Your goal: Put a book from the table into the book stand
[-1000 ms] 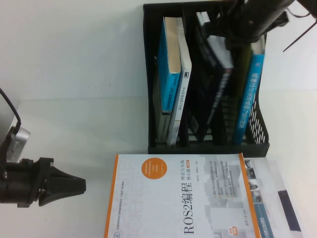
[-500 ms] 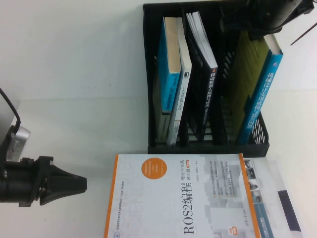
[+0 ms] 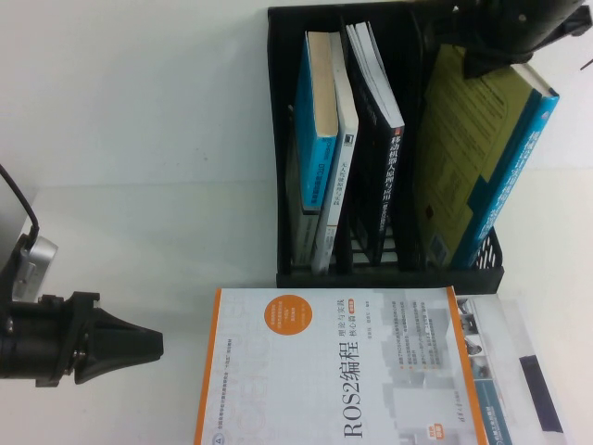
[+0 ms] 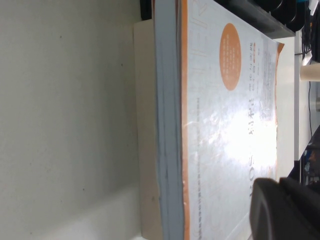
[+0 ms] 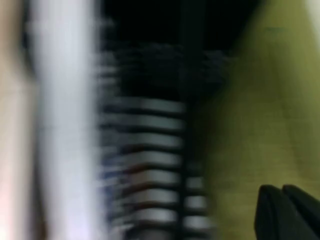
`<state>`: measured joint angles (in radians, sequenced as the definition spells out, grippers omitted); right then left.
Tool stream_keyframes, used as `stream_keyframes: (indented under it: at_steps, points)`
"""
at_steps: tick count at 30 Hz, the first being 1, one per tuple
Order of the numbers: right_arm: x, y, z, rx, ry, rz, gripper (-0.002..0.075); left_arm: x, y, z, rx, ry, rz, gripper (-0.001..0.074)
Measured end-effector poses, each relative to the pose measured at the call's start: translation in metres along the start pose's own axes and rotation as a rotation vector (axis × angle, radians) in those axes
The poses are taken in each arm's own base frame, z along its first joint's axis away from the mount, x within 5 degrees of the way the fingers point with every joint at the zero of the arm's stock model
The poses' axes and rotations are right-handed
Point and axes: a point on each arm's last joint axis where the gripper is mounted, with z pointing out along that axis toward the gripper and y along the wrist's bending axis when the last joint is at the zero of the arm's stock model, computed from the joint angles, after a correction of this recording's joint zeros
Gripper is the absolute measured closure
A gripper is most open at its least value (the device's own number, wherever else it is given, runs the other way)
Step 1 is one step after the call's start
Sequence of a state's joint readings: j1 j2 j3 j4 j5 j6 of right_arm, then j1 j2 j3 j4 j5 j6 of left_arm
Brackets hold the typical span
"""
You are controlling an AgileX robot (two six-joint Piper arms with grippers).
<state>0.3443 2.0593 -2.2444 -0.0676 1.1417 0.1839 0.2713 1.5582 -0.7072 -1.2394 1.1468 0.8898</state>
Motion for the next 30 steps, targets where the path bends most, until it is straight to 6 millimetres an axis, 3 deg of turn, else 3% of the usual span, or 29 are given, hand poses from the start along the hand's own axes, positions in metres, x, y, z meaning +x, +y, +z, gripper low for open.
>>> stream_keyframes:
  at_steps: [5, 11, 22, 26, 30]
  points:
    - [0.002, 0.013, 0.003, -0.133, 0.02, 0.004, 0.0727, 0.0, 0.0, 0.0, 0.0, 0.0, 0.002, 0.0738]
    - [0.01, 0.017, 0.034, -0.173, 0.075, -0.018, 0.0727, 0.0, 0.0, 0.0, 0.001, -0.002, 0.001, 0.0738]
    - [0.013, 0.038, 0.035, -0.419, 0.091, -0.033, 0.0727, 0.0, 0.0, 0.0, 0.005, 0.0, 0.001, 0.0738]
    - [0.013, 0.035, 0.037, -0.374, 0.089, -0.049, 0.0727, 0.0, -0.001, 0.0, 0.007, 0.002, 0.001, 0.0738]
    - [0.013, 0.016, 0.041, -0.163, 0.091, -0.072, 0.0727, 0.0, -0.001, 0.0, 0.01, 0.004, 0.001, 0.0738]
